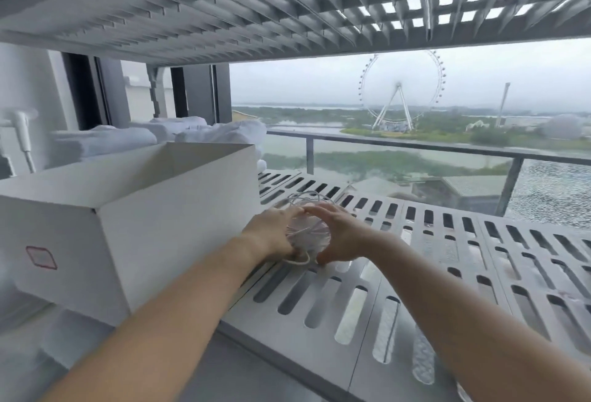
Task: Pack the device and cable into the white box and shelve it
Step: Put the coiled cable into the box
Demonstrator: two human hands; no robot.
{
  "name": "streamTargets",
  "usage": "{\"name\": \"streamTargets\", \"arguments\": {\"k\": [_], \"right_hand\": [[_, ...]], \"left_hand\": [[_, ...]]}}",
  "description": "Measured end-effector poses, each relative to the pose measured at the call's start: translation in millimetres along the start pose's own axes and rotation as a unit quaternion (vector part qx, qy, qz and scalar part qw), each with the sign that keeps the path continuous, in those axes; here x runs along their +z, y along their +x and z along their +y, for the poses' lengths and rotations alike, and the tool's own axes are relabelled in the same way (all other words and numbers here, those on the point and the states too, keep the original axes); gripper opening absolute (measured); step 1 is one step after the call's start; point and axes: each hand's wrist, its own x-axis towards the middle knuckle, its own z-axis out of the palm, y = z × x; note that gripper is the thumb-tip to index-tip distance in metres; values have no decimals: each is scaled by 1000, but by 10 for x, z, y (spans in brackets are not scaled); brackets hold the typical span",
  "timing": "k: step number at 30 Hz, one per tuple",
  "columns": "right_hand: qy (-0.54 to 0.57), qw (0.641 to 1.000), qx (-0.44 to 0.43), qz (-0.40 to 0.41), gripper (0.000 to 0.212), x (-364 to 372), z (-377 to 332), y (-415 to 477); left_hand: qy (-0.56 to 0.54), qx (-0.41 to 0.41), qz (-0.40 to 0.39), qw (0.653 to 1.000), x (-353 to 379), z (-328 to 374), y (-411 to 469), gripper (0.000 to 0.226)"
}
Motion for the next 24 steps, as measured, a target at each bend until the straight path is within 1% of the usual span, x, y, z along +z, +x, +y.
{"name": "streamTargets", "arguments": {"k": [3, 5, 7, 8, 10, 11, 13, 15, 17, 18, 19, 20, 22, 24], "right_hand": [[17, 999, -17, 30, 96, 21, 16, -3], [37, 996, -37, 72, 92, -4, 12, -6], [50, 993, -51, 93, 97, -36, -27, -24], [44, 994, -48, 89, 102, -51, -52, -38], [40, 997, -17, 59, 108, -73, -103, -65], [45, 998, -1, 45, 107, -75, -128, -86], [45, 999, 2, 27, 97, -53, -179, -136], [45, 998, -11, 39, 87, -21, -221, -185], [66, 995, -17, 73, 82, -11, -248, -242], [71, 994, -21, 85, 81, -8, -251, -267], [71, 993, -26, 92, 80, -5, -248, -289], [73, 992, -30, 94, 81, 0, -234, -311], [92, 990, -34, 97, 82, 13, -200, -357], [108, 987, -35, 113, 85, 15, -158, -403]], "left_hand": [[0, 24, 58, 998, -34, 21, -31, 66], [-4, 49, 116, 992, -91, 46, -64, 53], [-14, 70, 158, 985, -164, 82, -103, 46], [-16, 77, 162, 984, -196, 99, -121, 45], [-13, 79, 146, 986, -233, 127, -155, 45], [-12, 74, 128, 989, -235, 132, -173, 48], [-20, 55, 63, 996, -206, 128, -209, 53], [-43, 40, -16, 998, -175, 119, -241, 63], [-93, 25, -68, 993, -184, 121, -248, 75], [-124, 15, -84, 989, -204, 130, -243, 79], [-154, 5, -93, 984, -225, 142, -227, 78], [-178, -6, -95, 979, -235, 148, -202, 71], [-195, -15, -93, 976, -223, 152, -159, 61], [-202, -19, -98, 974, -183, 154, -141, 65]]}}
